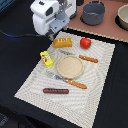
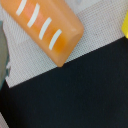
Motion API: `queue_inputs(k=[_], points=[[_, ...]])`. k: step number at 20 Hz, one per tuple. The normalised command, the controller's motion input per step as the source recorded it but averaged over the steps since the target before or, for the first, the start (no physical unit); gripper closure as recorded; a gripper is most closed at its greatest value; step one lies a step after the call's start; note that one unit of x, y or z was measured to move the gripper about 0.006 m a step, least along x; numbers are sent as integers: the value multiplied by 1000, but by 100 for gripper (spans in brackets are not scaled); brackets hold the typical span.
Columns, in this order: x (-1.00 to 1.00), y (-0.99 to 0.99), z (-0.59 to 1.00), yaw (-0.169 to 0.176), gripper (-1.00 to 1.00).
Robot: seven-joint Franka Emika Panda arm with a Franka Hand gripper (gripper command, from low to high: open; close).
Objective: Interact with the objects in diverse but meaningful ways.
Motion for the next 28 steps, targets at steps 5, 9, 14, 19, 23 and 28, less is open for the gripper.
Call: queue_inputs(k=[5, 9, 14, 19, 23, 28], points=[[121, 181, -237, 197, -100], [148, 153, -144, 110, -100], [319, 234, 0, 28, -100], [311, 226, -98, 9, -100], [271, 173, -209, 12, -100], [151, 121, -299, 23, -100]])
